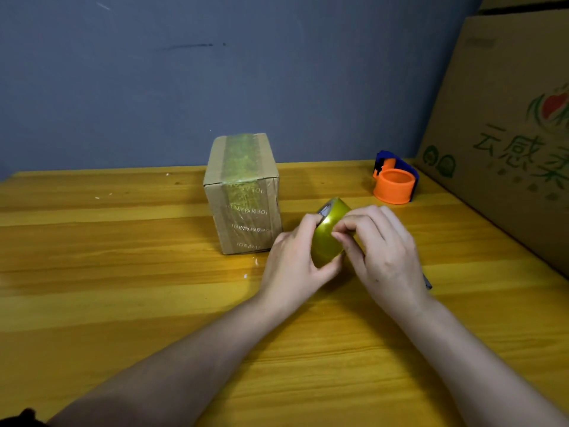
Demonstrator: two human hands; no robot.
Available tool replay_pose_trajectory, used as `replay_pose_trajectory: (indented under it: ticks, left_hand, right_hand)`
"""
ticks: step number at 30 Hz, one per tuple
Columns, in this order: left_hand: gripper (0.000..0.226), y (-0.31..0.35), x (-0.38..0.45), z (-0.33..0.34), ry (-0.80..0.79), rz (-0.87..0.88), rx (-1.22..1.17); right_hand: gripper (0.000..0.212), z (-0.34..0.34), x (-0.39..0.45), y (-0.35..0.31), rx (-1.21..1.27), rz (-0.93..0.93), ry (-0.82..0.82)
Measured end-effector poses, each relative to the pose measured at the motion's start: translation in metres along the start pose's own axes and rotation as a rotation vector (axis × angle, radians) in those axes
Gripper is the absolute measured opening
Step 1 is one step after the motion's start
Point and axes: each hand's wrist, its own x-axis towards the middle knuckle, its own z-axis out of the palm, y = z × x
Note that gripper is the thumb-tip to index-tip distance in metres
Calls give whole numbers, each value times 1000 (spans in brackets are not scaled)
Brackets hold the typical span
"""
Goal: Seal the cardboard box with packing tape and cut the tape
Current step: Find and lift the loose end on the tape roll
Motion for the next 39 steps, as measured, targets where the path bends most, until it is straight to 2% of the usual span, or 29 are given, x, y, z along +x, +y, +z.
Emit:
replay_pose_trajectory:
  ticks: [6,12,16,20,24,27,33,39]
  left_hand:
    - [52,-1,-1,2,68,67,70]
    - [53,-3,-2,6,40,56,-10]
    - [52,-4,-1,7,46,60,-9]
    - [52,-3,-2,6,47,43,-42]
    - [49,-5,-2,6,67,0,-81]
    - [51,-5,-2,2,102,-25,-99]
    - [52,-5,0,-2,78,-10,-110]
    - [26,-7,4,-6,5,-16,-253]
  right_hand:
    - [12,-5,0,-4,-16,3,-40]
    - [14,1,1,1,92,202,-12]
    - [15,3,0,0,175,238,-5]
    - [12,4,-1,3,109,159,4]
    - [11,-1,4,11,-70,3,24]
    - [10,-2,7,17,-146,-87,-24]
    - [10,-2,7,20,-133,-91,-42]
    - [9,-4,5,22,-118,-107,-54]
